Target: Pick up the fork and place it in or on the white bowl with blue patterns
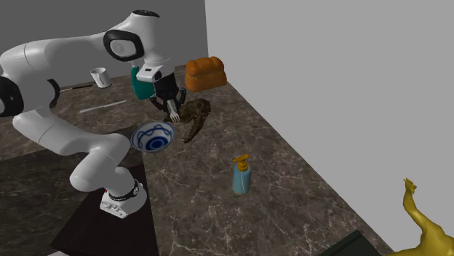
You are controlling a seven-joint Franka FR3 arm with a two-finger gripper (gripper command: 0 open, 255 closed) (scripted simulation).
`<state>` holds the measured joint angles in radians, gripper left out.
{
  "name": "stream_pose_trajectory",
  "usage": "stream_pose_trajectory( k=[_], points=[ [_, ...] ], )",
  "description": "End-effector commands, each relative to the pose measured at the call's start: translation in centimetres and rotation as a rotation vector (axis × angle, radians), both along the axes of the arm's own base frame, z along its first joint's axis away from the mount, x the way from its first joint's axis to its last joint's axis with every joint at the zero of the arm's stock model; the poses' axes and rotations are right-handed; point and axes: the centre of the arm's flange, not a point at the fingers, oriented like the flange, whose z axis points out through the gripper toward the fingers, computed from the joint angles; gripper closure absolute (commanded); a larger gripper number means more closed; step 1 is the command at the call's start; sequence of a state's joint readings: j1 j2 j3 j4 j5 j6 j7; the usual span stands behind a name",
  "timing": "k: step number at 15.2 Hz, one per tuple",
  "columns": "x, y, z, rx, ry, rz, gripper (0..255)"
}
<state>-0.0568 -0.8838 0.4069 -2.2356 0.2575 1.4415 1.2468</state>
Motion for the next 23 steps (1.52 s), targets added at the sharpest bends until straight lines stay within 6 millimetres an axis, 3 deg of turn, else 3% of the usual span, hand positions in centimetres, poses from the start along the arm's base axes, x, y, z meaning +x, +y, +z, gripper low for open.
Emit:
stream_pose_trajectory(
  k=[1,8,23],
  points=[
    [-2.2,-1.6,-0.1,0.001,0.001,0.001,255],
    [-9.2,-6.8,0.0,0.001,0.001,0.001,255],
    [-9.2,-6.8,-7.3,0.001,0.001,0.001,255]
  ],
)
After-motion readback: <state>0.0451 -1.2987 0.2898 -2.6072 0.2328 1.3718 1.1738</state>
